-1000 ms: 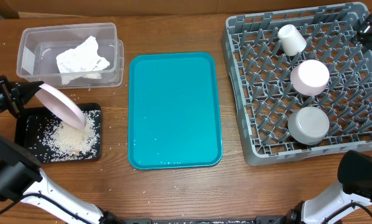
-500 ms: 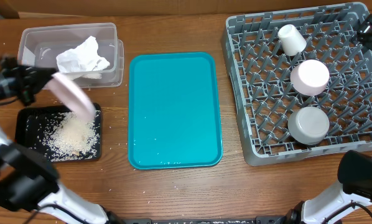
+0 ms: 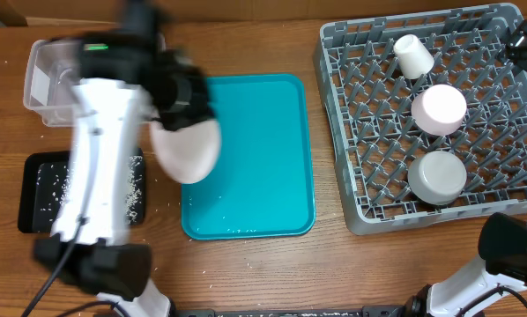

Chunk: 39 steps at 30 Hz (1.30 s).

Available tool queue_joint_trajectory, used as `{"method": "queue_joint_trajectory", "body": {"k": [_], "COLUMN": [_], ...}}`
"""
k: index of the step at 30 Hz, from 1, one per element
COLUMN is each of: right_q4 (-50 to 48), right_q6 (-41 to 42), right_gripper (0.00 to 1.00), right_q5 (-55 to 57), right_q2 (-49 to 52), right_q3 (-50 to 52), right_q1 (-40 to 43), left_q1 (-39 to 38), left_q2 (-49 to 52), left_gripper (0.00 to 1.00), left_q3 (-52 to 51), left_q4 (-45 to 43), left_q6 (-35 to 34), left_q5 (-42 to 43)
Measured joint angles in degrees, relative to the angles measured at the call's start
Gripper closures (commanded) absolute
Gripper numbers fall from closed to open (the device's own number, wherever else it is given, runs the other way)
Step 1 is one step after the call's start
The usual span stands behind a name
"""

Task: Sort waste into correct bins and load items into the dishwasher
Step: 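Set the emptied plate back down on the teal tray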

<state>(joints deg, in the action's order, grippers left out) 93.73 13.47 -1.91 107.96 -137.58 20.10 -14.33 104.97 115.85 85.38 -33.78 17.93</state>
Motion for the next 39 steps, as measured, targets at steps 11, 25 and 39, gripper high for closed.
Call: {"method": "queue_joint_trajectory", "body": {"k": [11,25,39], "right_q4": [0.0,-6.84,-7.23], "right_q6": [0.02,0.02,-0.02], "right_gripper": [0.0,0.0,0.15], "right_q5": [-0.02,-3.32,-26.75], "right_q2": [-0.02,0.0,1.11], "right_q3": [0.0,0.02,3.48], "right_q1": [0.0,0.02,-17.77], "left_q1": [-20.46,-20.68,1.42], "left_q2": [19.43,24.87,25.4], "left_gripper": [0.96,0.66,0.0], "left_q3": [-0.02,1.11,45.07], "left_q4": [-7.85,-9.09,10.69], "left_q6": [-8.31,-6.82,-2.95], "left_q5": [-20.46,-23.78,-23.78]}}
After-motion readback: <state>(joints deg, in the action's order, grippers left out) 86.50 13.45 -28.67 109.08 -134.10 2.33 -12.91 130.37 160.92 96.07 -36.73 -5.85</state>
